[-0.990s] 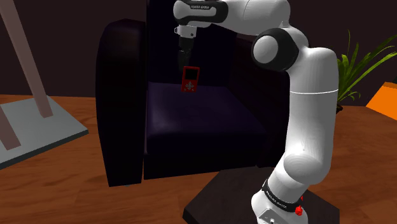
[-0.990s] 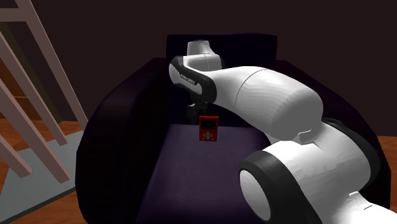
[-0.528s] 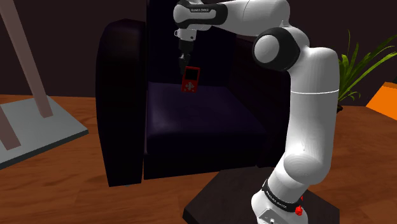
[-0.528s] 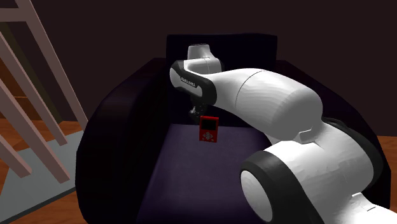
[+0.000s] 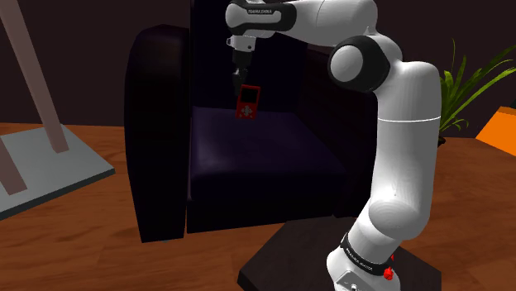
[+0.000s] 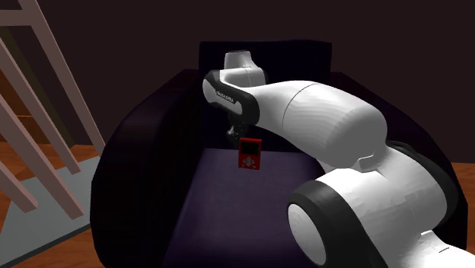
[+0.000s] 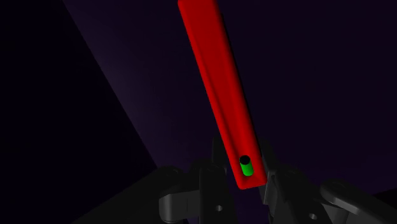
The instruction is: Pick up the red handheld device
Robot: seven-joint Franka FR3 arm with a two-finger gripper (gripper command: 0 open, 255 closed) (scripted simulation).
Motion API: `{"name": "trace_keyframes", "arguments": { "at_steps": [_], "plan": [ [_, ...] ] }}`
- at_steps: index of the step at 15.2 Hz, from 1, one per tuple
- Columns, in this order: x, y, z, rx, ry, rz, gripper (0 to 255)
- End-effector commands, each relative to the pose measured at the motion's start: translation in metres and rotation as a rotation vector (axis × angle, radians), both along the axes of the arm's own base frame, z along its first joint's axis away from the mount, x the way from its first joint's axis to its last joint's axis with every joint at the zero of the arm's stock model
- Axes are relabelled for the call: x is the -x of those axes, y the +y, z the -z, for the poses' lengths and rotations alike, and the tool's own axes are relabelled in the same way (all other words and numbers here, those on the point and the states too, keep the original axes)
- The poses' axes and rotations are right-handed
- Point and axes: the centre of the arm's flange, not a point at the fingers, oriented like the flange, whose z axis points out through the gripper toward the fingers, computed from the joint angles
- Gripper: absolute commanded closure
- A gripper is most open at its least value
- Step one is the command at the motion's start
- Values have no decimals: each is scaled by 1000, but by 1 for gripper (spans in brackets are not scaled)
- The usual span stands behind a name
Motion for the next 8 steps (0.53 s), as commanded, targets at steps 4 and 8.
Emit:
{"name": "trace_keyframes", "arguments": {
  "at_steps": [4,8],
  "plan": [
    [-1,0,-26,0,0,0,255],
    [-1,0,-47,0,0,0,255]
  ]
}}
